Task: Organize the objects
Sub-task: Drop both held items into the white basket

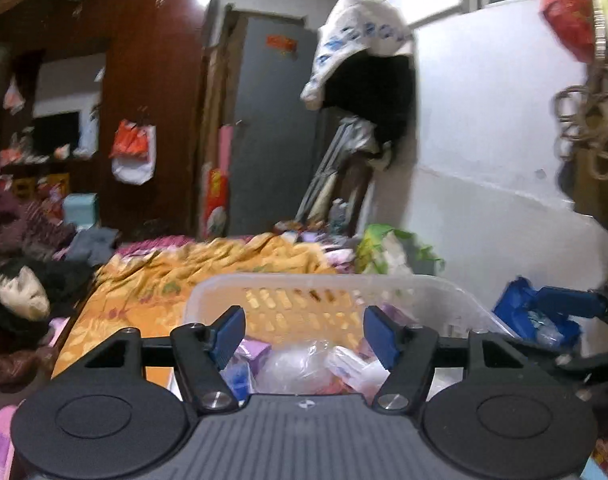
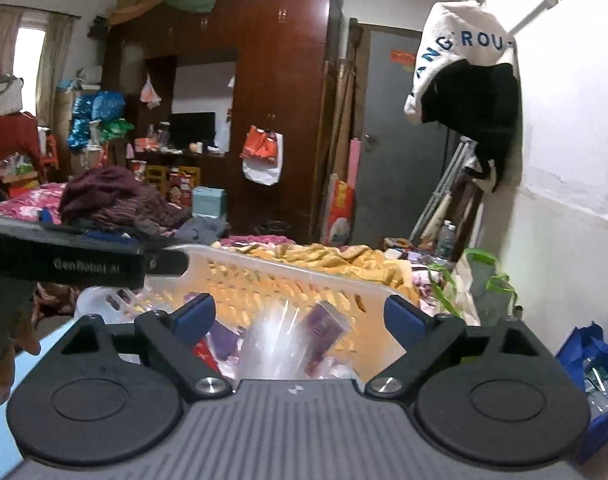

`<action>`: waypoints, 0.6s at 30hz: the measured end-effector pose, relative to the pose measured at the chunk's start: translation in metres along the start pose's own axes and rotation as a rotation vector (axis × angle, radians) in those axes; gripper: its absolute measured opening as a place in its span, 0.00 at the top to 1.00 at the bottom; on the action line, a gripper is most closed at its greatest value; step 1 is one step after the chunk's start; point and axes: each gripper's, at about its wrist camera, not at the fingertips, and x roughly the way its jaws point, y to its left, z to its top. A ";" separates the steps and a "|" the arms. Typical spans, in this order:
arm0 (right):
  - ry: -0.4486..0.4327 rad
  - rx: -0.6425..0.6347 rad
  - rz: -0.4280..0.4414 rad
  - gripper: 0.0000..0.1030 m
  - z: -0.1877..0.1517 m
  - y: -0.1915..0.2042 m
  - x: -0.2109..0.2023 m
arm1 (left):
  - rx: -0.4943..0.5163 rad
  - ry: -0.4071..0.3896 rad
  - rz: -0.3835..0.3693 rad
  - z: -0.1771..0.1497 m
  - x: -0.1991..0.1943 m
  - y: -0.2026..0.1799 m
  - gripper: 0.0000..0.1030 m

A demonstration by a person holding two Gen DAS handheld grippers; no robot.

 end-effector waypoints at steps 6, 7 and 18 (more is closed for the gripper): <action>-0.080 0.032 0.031 0.00 -0.033 -0.008 -0.063 | 0.042 -0.079 -0.083 -0.037 -0.065 -0.012 0.22; -0.075 0.035 0.039 0.00 -0.043 -0.009 -0.067 | 0.051 -0.073 -0.089 -0.046 -0.072 -0.014 0.21; 0.245 0.074 0.075 0.22 -0.103 -0.002 0.015 | 0.039 0.115 -0.071 -0.101 -0.033 0.001 0.21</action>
